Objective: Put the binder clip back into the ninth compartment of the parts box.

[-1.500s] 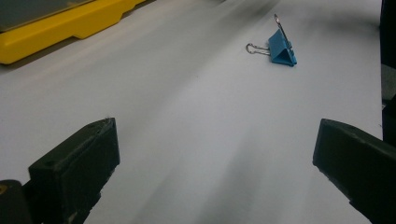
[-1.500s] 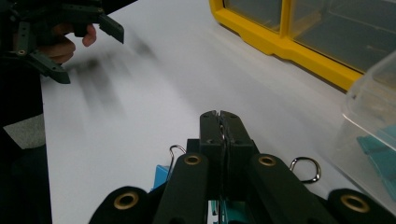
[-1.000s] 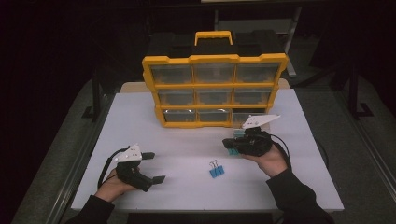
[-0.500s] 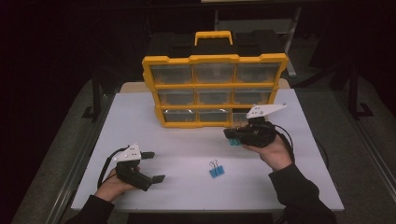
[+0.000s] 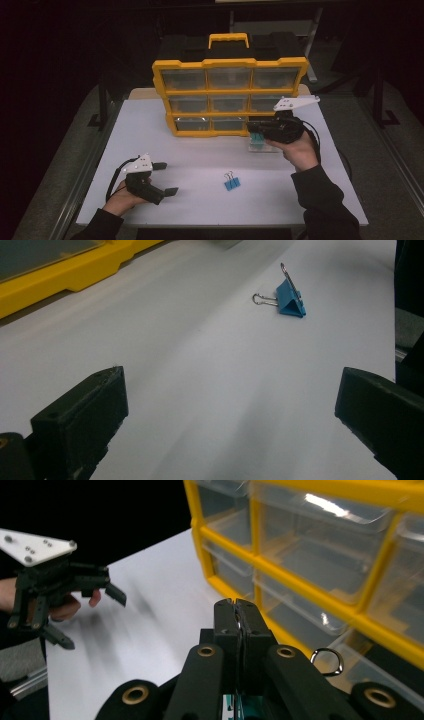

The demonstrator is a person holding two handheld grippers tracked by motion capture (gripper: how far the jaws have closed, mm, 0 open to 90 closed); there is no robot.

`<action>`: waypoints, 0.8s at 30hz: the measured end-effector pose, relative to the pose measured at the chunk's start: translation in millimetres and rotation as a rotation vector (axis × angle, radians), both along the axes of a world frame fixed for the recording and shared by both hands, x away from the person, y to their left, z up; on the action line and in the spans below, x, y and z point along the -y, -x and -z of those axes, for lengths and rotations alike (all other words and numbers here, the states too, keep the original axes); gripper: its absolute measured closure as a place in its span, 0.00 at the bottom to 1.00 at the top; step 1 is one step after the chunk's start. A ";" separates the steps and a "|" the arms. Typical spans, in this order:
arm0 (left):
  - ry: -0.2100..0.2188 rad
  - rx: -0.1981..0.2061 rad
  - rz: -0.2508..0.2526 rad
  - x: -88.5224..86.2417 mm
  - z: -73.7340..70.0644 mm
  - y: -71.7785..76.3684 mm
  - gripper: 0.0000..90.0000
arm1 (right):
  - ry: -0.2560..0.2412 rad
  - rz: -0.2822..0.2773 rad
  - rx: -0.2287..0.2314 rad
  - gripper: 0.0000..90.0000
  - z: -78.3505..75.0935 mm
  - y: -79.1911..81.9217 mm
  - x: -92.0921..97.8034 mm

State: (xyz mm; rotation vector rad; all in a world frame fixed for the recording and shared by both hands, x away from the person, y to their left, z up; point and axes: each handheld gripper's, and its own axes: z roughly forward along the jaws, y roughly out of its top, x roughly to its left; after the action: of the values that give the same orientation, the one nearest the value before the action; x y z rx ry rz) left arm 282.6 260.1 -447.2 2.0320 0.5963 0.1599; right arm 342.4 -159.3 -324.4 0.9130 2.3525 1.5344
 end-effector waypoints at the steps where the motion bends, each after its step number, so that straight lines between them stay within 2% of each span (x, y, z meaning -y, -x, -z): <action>1: 0.000 0.000 0.000 0.1 -0.1 -0.1 0.00 | 0.000 0.005 0.003 0.97 -1.2 -1.6 1.6; 8: -0.007 -0.001 0.007 1.1 0.7 -1.0 0.00 | -0.012 0.047 0.012 0.97 -2.4 -16.5 9.9; 15: -0.004 -0.004 0.005 0.3 1.1 -1.9 0.00 | 0.016 0.085 0.021 0.97 7.7 -31.2 13.4; 24: -0.002 -0.004 0.008 0.4 0.6 -1.0 0.00 | 0.035 0.103 0.018 0.97 20.6 -38.6 17.3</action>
State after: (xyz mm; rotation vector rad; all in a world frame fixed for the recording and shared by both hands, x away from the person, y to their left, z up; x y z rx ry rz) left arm 283.7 259.7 -447.8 2.0368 0.5903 0.1521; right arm 381.0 -176.5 -345.1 0.9907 2.2747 1.4514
